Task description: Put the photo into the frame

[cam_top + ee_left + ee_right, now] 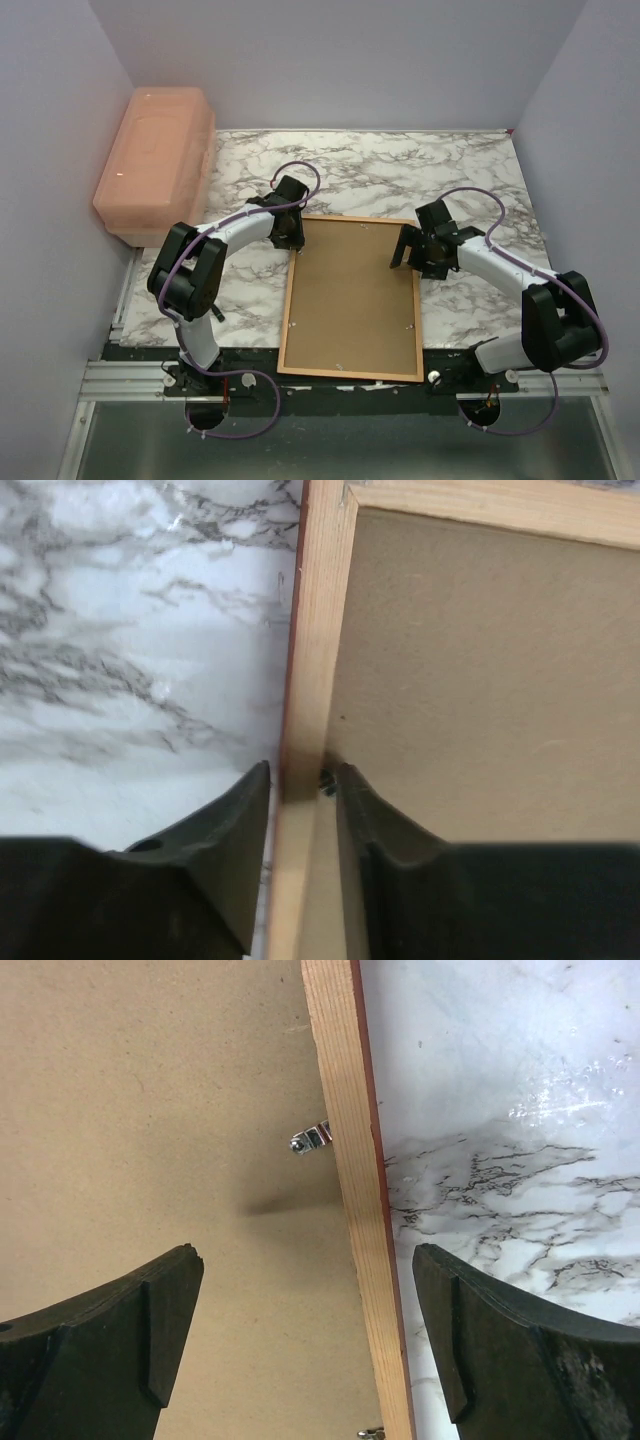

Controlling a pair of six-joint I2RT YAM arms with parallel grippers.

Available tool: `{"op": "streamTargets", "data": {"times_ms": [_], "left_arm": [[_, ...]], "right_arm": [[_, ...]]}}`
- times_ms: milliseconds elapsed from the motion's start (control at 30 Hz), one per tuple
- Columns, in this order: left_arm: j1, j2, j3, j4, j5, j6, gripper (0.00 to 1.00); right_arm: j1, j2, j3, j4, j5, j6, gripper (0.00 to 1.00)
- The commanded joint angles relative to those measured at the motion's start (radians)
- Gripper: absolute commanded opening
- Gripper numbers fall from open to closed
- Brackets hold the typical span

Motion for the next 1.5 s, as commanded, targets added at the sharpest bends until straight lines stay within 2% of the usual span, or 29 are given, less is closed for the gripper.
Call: {"op": "streamTargets", "data": {"times_ms": [0,100,200,567,767,900,1100,1233,1467], "left_arm": [[0.009,-0.087,0.0,-0.047,0.024,0.012,0.5],[0.013,-0.118,-0.028,-0.05,0.032,0.009,0.64],[0.014,-0.158,-0.084,-0.038,0.058,-0.001,0.69],[-0.011,-0.361,-0.444,0.098,0.3,-0.103,0.7],[-0.075,-0.43,-0.555,0.163,0.392,-0.17,0.7],[-0.104,-0.475,-0.601,0.209,0.442,-0.219,0.69],[-0.127,-0.558,-0.613,0.228,0.483,-0.273,0.69],[-0.189,-0.581,-0.6,0.223,0.461,-0.309,0.69],[-0.298,-0.617,-0.622,0.276,0.461,-0.394,0.69]], "right_arm": [[0.007,-0.054,-0.018,-0.041,-0.011,0.018,0.95],[0.007,-0.079,-0.031,-0.061,-0.01,0.027,0.96],[0.006,-0.098,-0.053,-0.073,-0.016,0.044,0.96],[0.008,-0.091,-0.137,-0.016,-0.126,0.053,0.95],[0.034,0.027,-0.073,0.055,-0.21,0.048,0.95],[0.051,0.137,0.077,0.046,-0.216,0.029,0.95],[0.086,0.361,0.418,-0.014,-0.228,-0.018,0.94],[0.122,0.532,0.662,-0.086,-0.213,-0.05,0.94],[0.159,0.711,0.894,-0.167,-0.145,-0.091,0.95]]}}
